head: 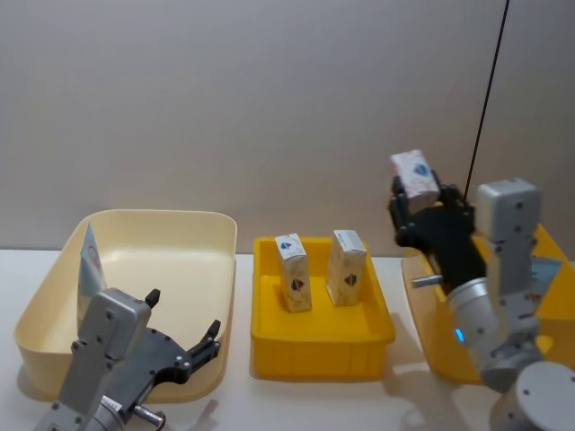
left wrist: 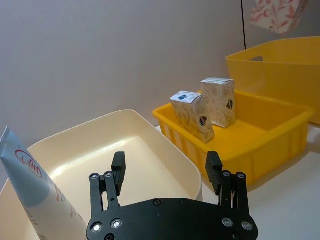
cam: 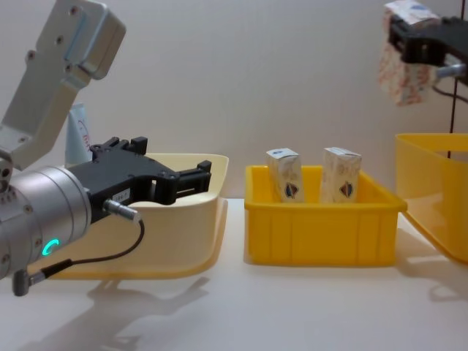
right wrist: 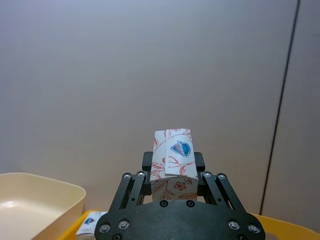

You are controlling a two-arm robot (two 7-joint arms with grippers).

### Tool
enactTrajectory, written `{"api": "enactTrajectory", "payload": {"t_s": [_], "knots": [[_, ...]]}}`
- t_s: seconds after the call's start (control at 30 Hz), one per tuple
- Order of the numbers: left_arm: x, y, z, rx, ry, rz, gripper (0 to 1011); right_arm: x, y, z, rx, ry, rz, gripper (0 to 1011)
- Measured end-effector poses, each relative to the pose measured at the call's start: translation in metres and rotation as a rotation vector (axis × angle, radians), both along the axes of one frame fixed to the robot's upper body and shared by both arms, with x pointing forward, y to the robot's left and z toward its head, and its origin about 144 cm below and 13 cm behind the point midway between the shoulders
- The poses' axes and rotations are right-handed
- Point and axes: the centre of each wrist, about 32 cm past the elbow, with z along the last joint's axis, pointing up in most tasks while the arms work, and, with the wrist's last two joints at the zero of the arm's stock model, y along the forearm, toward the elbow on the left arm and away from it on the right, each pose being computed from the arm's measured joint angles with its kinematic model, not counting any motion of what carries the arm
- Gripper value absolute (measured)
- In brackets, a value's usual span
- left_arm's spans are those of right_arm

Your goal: Bimanual collaborative sorting of washing and personal care products

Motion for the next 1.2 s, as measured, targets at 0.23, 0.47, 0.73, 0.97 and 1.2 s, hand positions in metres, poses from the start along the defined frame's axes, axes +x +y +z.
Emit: {"api": "enactTrajectory", "payload": {"t_s": [0.23, 0.47, 0.73, 0.97, 1.2], "knots": [[0.0, 0.0, 0.0, 0.0, 0.0, 0.0, 1000, -0.013, -0.016, 0.001, 0.019, -0.001, -0.054, 448], [0.0, 0.0, 0.0, 0.0, 0.0, 0.0, 1000, -0.021, -0.025, -0.002, 0.031, 0.03, -0.08, 446], [0.0, 0.0, 0.0, 0.0, 0.0, 0.0, 1000, -0.026, -0.031, -0.004, 0.037, 0.072, -0.095, 446], [0.0, 0.0, 0.0, 0.0, 0.0, 0.0, 1000, -0.027, -0.032, -0.005, 0.036, 0.104, -0.105, 446], [0.0, 0.0, 0.0, 0.0, 0.0, 0.0, 1000, -0.027, -0.033, -0.006, 0.034, 0.125, -0.129, 446]]}}
